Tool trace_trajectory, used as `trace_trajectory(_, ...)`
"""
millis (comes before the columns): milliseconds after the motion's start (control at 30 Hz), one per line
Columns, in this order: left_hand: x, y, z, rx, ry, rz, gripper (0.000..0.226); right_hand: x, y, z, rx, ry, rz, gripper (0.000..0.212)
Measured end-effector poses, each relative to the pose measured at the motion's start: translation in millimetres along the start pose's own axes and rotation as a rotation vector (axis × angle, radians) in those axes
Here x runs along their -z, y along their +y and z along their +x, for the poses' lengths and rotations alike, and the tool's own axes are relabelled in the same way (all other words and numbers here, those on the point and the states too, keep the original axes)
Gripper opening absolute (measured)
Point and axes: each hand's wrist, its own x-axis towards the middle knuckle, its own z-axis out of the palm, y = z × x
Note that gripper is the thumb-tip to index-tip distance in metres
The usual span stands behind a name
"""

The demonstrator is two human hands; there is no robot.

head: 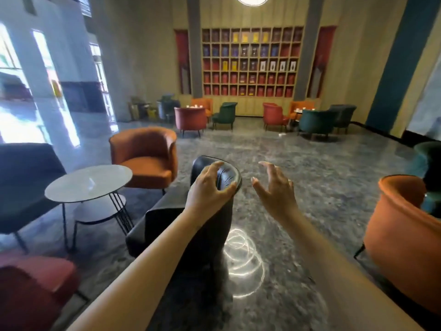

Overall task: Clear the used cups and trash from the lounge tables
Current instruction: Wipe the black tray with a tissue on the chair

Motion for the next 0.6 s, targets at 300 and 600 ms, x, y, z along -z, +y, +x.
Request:
trace_trajectory(300, -24, -51, 57, 0.176, 0.064, 0.132, 0.056, -86, 30, 92, 0.147, -0.150, 0.179, 0.060)
trace_trajectory(600, -60, -154, 153, 0.261, 0.130, 0.192, 0.055, -194, 64, 187, 0.217, -0.228, 0.226, 0.046)
